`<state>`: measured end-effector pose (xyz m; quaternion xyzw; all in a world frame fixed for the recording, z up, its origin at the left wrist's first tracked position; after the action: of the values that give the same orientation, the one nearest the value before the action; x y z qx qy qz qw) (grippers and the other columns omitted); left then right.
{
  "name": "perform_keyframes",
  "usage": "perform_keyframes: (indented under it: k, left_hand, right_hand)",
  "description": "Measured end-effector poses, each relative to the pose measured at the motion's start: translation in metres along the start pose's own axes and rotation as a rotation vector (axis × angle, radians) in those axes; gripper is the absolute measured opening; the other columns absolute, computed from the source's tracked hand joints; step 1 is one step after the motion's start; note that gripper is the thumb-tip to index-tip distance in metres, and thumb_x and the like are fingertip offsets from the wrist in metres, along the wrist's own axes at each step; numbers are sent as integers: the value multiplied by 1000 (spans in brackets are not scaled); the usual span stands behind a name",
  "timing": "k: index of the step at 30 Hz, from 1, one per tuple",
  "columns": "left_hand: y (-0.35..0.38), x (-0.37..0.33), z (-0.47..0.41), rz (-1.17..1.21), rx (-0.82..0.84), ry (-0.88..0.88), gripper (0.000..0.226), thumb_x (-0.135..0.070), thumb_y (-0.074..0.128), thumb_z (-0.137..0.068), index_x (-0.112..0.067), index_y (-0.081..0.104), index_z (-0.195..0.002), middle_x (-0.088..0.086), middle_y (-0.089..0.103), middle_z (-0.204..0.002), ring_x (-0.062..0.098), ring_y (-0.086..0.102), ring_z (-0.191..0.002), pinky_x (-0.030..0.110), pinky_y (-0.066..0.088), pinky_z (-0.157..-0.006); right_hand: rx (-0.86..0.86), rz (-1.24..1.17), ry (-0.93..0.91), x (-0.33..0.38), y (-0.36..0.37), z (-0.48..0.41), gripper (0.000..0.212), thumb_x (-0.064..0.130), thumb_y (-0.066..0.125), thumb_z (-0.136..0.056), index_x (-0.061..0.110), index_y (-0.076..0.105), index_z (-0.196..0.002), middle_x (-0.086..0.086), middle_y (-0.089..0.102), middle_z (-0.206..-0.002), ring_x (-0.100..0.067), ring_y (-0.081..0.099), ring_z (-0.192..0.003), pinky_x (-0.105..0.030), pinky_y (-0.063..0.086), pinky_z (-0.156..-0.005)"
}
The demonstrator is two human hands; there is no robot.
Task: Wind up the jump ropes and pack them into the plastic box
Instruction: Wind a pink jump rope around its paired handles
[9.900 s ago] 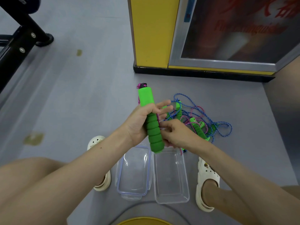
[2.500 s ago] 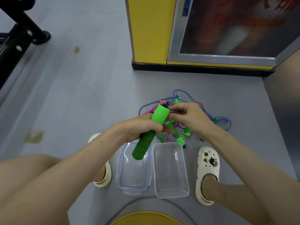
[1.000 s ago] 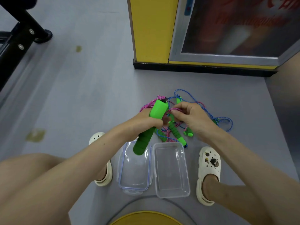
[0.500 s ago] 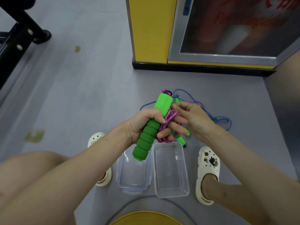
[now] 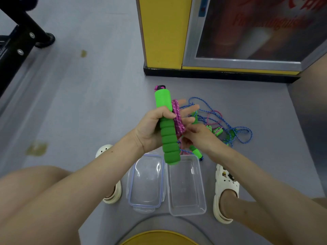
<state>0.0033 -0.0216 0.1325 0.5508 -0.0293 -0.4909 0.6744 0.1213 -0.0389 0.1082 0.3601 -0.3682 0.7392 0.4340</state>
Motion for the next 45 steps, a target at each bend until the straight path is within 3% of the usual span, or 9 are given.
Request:
perform_keyframes:
  k: [6, 9, 12, 16, 19, 28, 34, 39, 45]
  left_hand:
    - [-13, -16, 2, -110, -361, 190, 31, 3, 34, -89, -21, 53, -92, -5, 74, -82, 21, 63, -103, 24, 49, -65]
    - [-28, -26, 1, -292, -451, 242, 29, 2, 47, -84, -25, 54, -93, -5, 65, -115, 17, 57, -117, 25, 47, -75]
    - [-38, -25, 1, -801, -473, 195, 31, -11, 60, -64, -20, 57, -93, -2, 59, -105, 17, 57, -104, 32, 45, -90]
    - [-32, -7, 4, -1132, -309, -41, 24, 3, 57, -78, -2, 59, -102, 11, 56, -87, 19, 52, -75, 26, 41, -67]
    - [-29, 5, 6, -959, -161, -207, 30, 7, 55, -75, -6, 60, -102, 10, 70, -99, 18, 66, -89, 18, 47, -65]
    - [-16, 6, 14, -528, 207, -357, 27, -5, 49, -60, -2, 73, -70, 12, 71, -72, 15, 66, -55, 21, 51, -55]
    - [-2, 12, 13, -303, 454, -310, 41, -24, 68, -61, -6, 73, -97, 10, 73, -81, 13, 65, -62, 25, 54, -74]
    - [2, 7, 3, -67, 375, -170, 64, -14, 74, -54, 4, 64, -115, 22, 68, -93, 19, 62, -58, 36, 54, -86]
    - [5, -11, -4, 103, -17, 95, 54, 0, 41, -69, -8, 48, -122, 17, 67, -115, 25, 68, -97, 32, 52, -88]
  right_hand:
    - [97, 224, -52, -3, 1, 2, 24, 22, 62, -90, 23, 65, -66, -1, 53, -56, -7, 46, -52, -21, 40, -56]
    - [102, 212, -89, -1, 0, 3, 15, 18, 66, -87, 10, 71, -75, -6, 52, -59, -10, 45, -55, -24, 39, -58]
    - [81, 160, -140, 7, -5, 2, 12, 13, 67, -86, 3, 71, -81, -18, 54, -64, -13, 46, -59, -25, 39, -60]
    - [-38, 132, -213, 18, -14, -1, 7, 7, 66, -86, 12, 70, -82, -6, 61, -65, 1, 48, -55, -11, 38, -56]
    - [-93, 115, -226, 19, -16, -2, 8, 7, 63, -87, 13, 66, -82, 1, 64, -72, 9, 53, -58, -5, 41, -60]
    - [-83, -246, -111, 14, -19, -2, 11, 12, 64, -84, 15, 59, -75, 8, 61, -63, 5, 54, -54, -8, 41, -52]
    - [35, -399, -37, 13, -16, -1, 25, 35, 60, -78, 10, 60, -77, 1, 63, -64, -12, 59, -67, -32, 46, -82]
    - [10, -186, 0, 11, -11, -1, 29, -1, 31, -97, 2, 57, -84, -5, 56, -64, -8, 55, -56, -12, 44, -54]
    - [56, 90, -23, 3, -4, -3, 32, 21, 44, -100, 12, 64, -77, -6, 61, -62, -9, 43, -50, -20, 34, -51]
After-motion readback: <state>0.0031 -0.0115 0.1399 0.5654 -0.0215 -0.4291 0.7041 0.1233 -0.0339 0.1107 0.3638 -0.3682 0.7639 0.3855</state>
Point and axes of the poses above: each hand's wrist, its own z-axis away from the middle knuckle, its own y-axis out of the palm, x = y × z, the point moved 4 cm from there along -z, towards the middle knuckle
